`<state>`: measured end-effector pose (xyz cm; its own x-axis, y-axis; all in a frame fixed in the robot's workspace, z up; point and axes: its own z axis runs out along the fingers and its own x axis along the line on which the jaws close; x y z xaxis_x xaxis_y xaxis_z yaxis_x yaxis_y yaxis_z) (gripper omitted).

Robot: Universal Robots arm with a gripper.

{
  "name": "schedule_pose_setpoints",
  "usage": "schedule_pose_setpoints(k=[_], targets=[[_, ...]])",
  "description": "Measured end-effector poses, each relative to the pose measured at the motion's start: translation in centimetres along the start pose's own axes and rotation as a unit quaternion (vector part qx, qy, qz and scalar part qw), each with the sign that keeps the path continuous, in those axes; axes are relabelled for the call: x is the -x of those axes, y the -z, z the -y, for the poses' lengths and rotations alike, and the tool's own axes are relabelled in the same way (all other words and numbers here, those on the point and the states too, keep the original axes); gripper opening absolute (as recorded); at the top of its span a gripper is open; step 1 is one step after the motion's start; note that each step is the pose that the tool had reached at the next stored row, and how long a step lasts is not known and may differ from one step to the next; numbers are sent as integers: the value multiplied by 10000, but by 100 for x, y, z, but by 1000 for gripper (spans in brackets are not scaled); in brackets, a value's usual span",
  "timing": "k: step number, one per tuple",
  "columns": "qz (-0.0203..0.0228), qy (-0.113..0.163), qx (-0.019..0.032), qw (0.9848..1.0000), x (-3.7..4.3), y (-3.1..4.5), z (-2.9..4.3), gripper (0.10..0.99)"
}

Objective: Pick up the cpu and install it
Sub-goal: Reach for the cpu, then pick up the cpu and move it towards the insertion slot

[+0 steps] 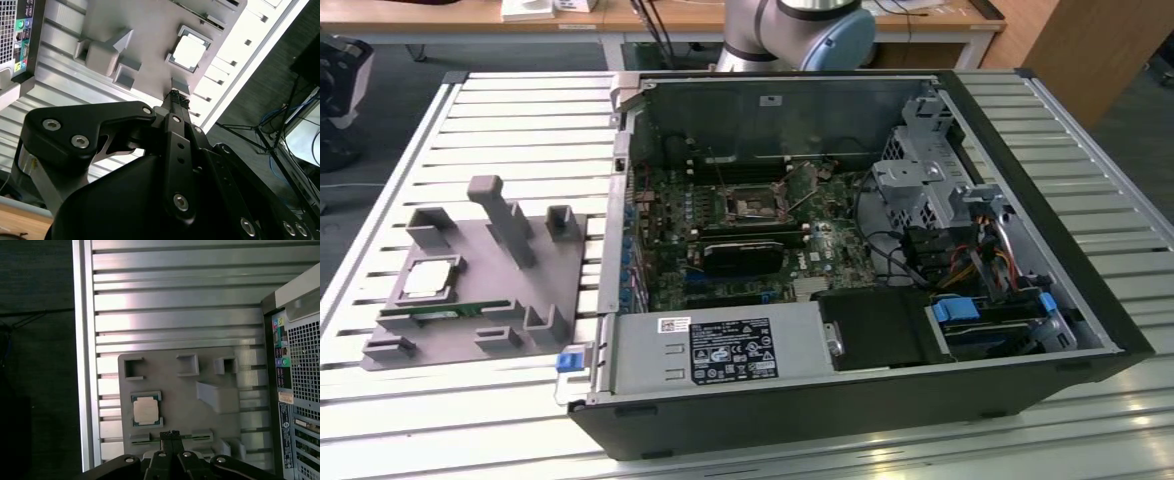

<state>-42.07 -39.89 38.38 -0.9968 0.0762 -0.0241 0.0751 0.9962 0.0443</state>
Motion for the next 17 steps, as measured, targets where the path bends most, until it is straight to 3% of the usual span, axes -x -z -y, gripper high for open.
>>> schedule_pose_setpoints(k=[7,17], targets=[[0,0,0,10000,-64,-9,5,106],[-4,-1,12,10000,-73,-49,13,106]])
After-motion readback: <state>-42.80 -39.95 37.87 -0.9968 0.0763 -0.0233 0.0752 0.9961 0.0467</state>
